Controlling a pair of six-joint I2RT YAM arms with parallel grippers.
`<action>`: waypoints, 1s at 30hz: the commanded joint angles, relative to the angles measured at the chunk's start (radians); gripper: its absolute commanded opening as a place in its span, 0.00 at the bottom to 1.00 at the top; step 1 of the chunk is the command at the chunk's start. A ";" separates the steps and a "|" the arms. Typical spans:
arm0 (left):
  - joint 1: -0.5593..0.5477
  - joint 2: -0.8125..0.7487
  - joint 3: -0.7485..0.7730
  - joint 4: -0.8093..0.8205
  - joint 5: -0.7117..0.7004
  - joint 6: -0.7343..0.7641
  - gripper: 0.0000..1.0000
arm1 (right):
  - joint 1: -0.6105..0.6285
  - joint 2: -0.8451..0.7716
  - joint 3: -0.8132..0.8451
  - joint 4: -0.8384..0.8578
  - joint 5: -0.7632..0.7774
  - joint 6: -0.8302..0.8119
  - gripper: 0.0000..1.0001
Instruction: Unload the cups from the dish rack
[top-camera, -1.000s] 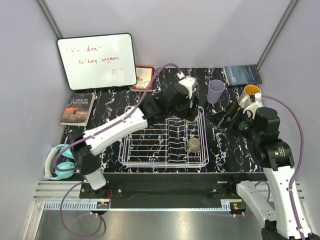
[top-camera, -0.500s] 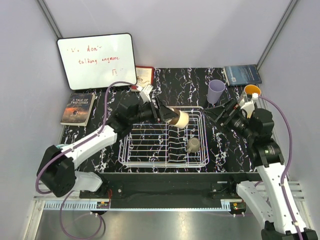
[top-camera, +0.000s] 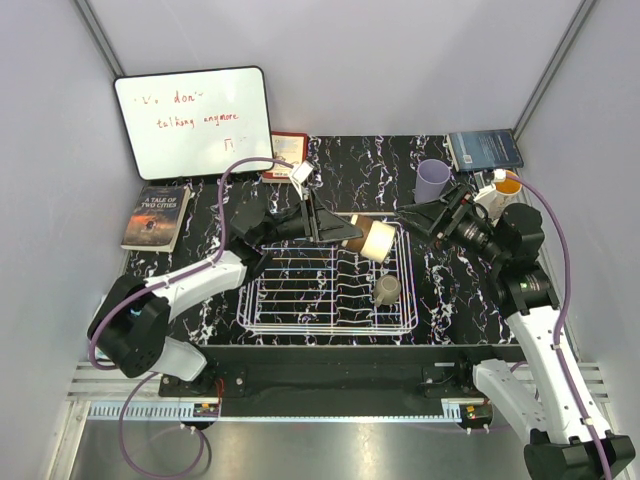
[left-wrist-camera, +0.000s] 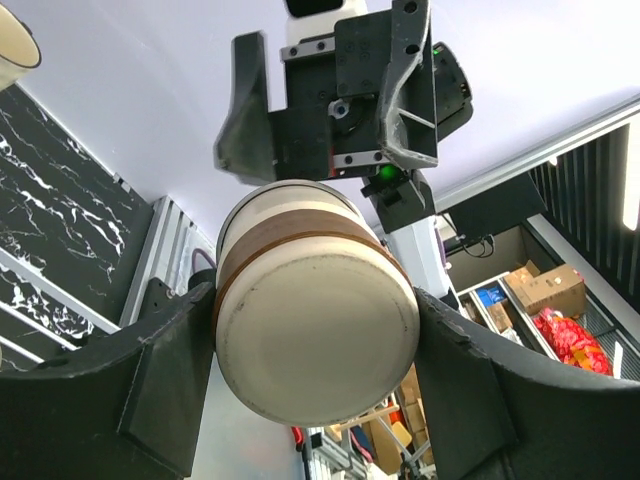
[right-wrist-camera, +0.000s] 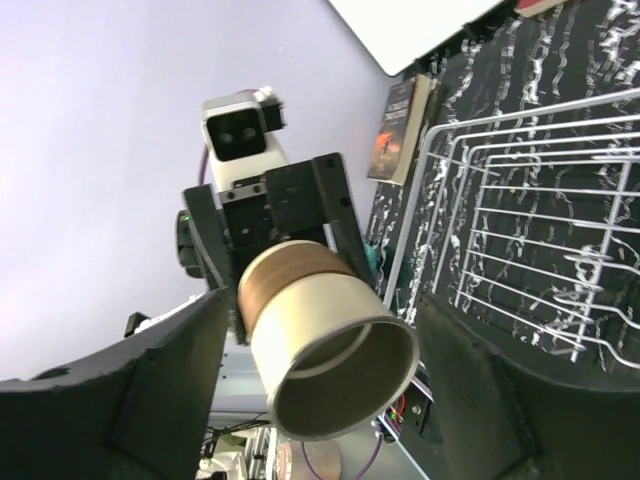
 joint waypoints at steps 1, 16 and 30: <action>0.002 -0.001 0.044 -0.015 0.021 0.067 0.00 | 0.012 0.004 0.016 0.108 -0.076 0.039 0.79; 0.045 -0.004 0.116 -0.144 -0.094 0.202 0.00 | 0.031 0.008 0.047 0.107 -0.136 0.079 0.74; 0.021 0.044 0.060 0.044 -0.060 0.070 0.00 | 0.052 0.097 0.087 0.119 -0.168 0.044 0.71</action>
